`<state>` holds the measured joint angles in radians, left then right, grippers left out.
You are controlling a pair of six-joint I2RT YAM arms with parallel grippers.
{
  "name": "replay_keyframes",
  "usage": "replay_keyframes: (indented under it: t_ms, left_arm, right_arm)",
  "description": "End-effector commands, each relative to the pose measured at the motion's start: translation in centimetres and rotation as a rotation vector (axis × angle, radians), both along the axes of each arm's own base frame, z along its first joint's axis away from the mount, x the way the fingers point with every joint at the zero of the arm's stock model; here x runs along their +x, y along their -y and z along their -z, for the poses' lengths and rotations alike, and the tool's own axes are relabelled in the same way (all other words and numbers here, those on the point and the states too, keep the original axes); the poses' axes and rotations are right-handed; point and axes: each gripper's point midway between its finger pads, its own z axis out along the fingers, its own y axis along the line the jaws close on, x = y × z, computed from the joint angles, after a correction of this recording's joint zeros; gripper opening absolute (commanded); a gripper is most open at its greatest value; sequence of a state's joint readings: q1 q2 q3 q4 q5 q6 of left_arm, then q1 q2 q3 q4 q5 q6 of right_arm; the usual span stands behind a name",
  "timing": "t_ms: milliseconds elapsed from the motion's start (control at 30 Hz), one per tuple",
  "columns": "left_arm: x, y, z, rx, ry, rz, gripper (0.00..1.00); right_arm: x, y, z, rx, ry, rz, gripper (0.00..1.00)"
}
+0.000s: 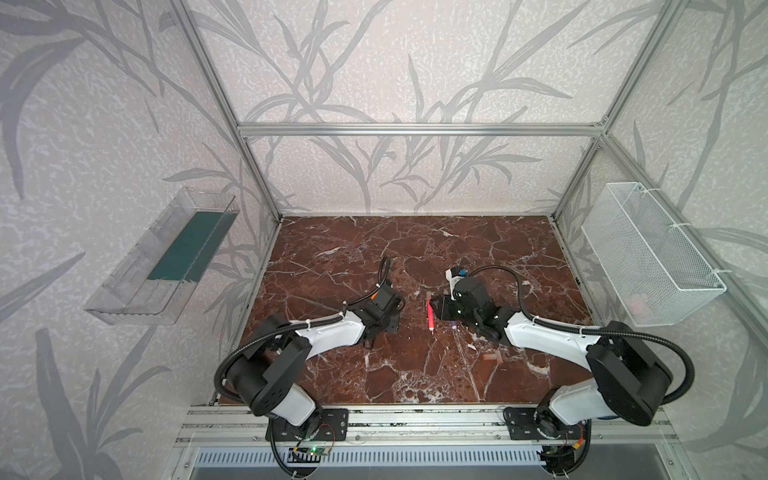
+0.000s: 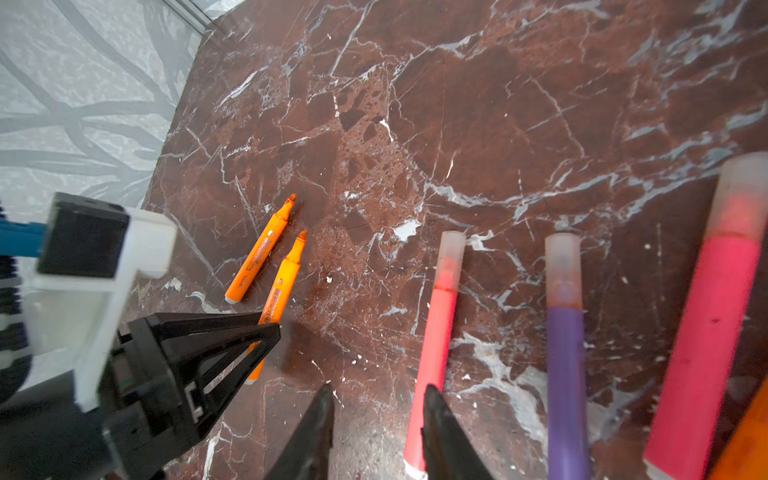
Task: Insert the pens into the pen caps
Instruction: 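Grasp an orange chisel-tip marker with the left gripper and lift it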
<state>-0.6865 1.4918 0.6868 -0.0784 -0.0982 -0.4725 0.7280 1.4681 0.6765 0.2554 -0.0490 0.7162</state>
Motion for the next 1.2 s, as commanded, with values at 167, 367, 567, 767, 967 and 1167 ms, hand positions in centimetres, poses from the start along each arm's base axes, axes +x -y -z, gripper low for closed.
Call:
replay_keyframes:
  t_ms: [167, 367, 567, 767, 967, 1167]
  left_arm:
    - [-2.8, 5.0, -5.2, -0.316, 0.098, 0.281, 0.14]
    - [-3.9, 5.8, -6.2, -0.375, 0.128, 0.344, 0.14]
    - [-4.8, 6.0, -7.4, -0.405, 0.168, 0.373, 0.14]
    - [-4.9, 5.3, -8.0, -0.401, 0.207, 0.357, 0.14]
    - [-4.2, 4.4, -7.5, -0.355, 0.218, 0.304, 0.14]
    - [-3.7, 4.5, -6.6, -0.329, 0.203, 0.287, 0.13]
  right_arm:
    - [-0.7, -5.9, -4.4, 0.253, 0.101, -0.062, 0.39]
    - [-0.7, -7.4, -4.4, 0.316, 0.099, -0.044, 0.41]
    - [-0.2, -7.2, -3.3, 0.321, 0.076, 0.018, 0.40]
    - [-0.4, -5.9, -3.3, 0.295, 0.088, 0.067, 0.40]
    - [-1.4, -5.0, -4.8, 0.284, 0.157, 0.082, 0.40]
    - [-2.1, -3.9, -6.8, 0.239, 0.212, 0.092, 0.42]
